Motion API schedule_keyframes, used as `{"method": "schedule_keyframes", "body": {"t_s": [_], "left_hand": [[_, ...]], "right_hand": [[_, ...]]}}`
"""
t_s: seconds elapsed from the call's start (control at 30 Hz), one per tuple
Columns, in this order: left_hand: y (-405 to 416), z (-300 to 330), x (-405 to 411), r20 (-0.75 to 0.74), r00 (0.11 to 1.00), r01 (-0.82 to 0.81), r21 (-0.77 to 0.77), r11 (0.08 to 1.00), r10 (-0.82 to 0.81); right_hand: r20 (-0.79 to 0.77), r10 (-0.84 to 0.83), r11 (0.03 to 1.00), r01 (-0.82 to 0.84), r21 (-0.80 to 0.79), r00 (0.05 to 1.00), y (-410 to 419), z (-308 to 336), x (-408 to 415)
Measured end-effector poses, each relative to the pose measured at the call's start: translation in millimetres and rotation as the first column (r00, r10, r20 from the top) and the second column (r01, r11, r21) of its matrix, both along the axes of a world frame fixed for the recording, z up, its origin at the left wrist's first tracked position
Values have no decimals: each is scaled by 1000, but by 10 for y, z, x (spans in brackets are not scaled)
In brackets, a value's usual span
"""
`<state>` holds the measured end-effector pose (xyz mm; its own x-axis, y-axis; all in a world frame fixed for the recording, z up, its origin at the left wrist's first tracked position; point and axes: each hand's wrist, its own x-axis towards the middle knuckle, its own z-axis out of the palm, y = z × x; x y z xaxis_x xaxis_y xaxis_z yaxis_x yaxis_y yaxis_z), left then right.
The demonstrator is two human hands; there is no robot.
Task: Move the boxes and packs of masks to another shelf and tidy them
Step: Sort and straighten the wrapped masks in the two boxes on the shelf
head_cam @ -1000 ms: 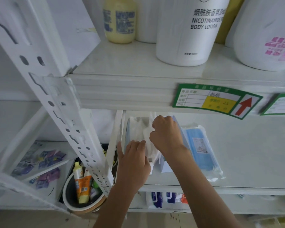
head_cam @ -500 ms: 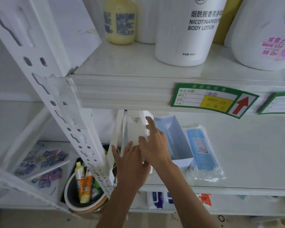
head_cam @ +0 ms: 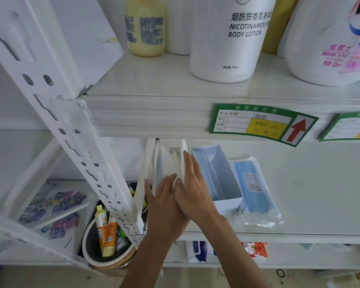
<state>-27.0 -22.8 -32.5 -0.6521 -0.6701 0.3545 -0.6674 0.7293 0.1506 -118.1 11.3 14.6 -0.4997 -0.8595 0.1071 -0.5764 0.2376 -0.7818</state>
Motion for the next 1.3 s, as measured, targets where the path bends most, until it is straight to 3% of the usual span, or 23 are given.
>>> {"method": "schedule_keyframes", "body": {"t_s": [0.1,0.17,0.27,0.33,0.67,0.8,0.97,1.07,1.17,1.23,1.3], "left_hand": [[-7,-4,58,-59,998,4,94,996,1],[-2,-31,93,-118,993,14,137,990,3],[-13,-87,152,-178,984,10,214,977,29],[-27,-123,182,-204,978,21,253,967,32],[-64,-163,191,-167,986,44,253,966,-1],[-28,-143,168,-210,978,61,234,970,-11],[-79,-84,145,-319,947,73,298,952,27],[-76,-66,117,-326,945,116,291,950,-16],[-94,-37,90,-283,957,150,287,946,-66],[-117,-10,81,-202,975,151,301,942,-92],[-123,-9,79,-161,982,150,315,937,-103]], "right_hand": [[-29,80,996,-79,36,996,44,-21,-96],[-135,123,986,-106,127,983,75,-31,-170],[-302,91,985,-41,168,949,64,-39,-226],[-324,36,986,18,164,946,13,-21,-232],[-280,-9,940,104,324,960,-237,93,-234],[-430,59,887,150,437,901,-327,32,-219],[-550,62,903,189,387,833,-319,-93,-243],[-507,69,943,109,314,859,-222,-166,-322],[-498,124,992,-89,93,858,-92,-158,-412],[-547,245,967,-245,74,801,-4,-192,-470],[-578,297,953,-270,136,760,51,-263,-531]]}}
